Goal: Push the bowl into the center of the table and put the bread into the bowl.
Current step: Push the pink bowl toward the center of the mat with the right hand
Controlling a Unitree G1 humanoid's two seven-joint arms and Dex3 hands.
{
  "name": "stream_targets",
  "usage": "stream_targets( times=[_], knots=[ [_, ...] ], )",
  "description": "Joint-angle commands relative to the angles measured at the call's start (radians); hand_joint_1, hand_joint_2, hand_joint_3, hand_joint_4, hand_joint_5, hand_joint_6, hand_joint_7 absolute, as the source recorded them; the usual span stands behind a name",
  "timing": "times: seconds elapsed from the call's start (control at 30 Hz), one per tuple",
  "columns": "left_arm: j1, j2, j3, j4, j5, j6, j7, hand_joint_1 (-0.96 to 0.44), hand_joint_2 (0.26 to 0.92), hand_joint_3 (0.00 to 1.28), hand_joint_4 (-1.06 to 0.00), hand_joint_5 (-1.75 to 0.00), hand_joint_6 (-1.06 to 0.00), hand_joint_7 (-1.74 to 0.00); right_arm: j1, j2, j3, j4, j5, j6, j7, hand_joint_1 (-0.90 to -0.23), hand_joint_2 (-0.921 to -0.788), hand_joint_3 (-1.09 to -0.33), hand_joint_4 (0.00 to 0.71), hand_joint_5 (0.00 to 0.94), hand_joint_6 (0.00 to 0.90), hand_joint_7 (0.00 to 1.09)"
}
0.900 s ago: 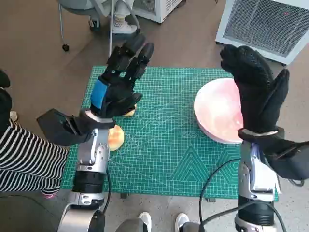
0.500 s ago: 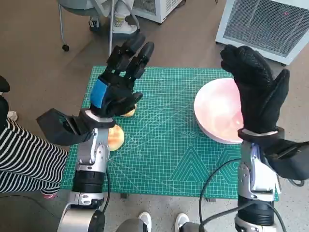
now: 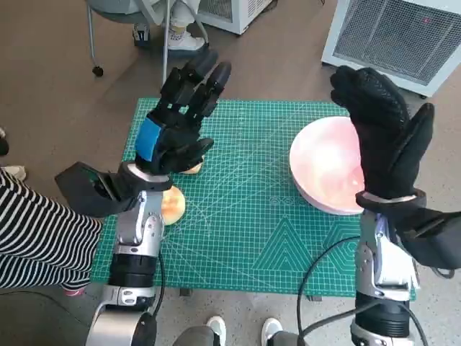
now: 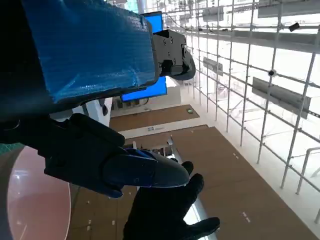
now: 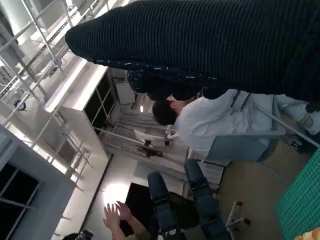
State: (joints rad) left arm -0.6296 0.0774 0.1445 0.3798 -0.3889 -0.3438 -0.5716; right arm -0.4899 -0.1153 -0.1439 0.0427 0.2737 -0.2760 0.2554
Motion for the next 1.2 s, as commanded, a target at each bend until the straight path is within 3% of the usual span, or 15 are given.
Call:
stream_targets(
  times=[0.03,0.47,0.87,1.2],
  knots=[
    [-0.013,0.002,-0.003,-0.008,-0.001,0.003,-0.001,-0.62,0.921,0.25,-0.11,0.0,0.0,-0.47,0.023,-0.005,-0.001,-0.001,0.003,0.02,-0.001,-0.708,-0.921,-0.634,0.213,0.005,0.155,0.34],
    [-0.005,0.002,-0.002,-0.01,-0.002,0.004,0.0,-0.63,0.921,0.25,-0.11,0.0,0.0,-0.47,0.031,-0.003,0.003,0.001,-0.009,0.013,-0.002,-0.704,-0.921,-0.634,0.215,0.004,0.157,0.33],
    [0.001,0.001,-0.001,-0.014,-0.004,0.01,0.002,-0.63,0.921,0.25,-0.11,-0.01,0.0,-0.47,0.04,-0.006,0.001,0.005,-0.002,0.013,0.005,-0.698,-0.921,-0.634,0.22,0.005,0.167,0.34],
    [0.007,-0.001,0.001,-0.014,-0.005,0.009,0.005,-0.63,0.921,0.24,-0.11,0.0,0.0,-0.47,0.063,-0.058,-0.048,-0.004,0.017,0.012,0.02,-0.703,-0.921,-0.634,0.222,0.005,0.163,0.34]
  ],
)
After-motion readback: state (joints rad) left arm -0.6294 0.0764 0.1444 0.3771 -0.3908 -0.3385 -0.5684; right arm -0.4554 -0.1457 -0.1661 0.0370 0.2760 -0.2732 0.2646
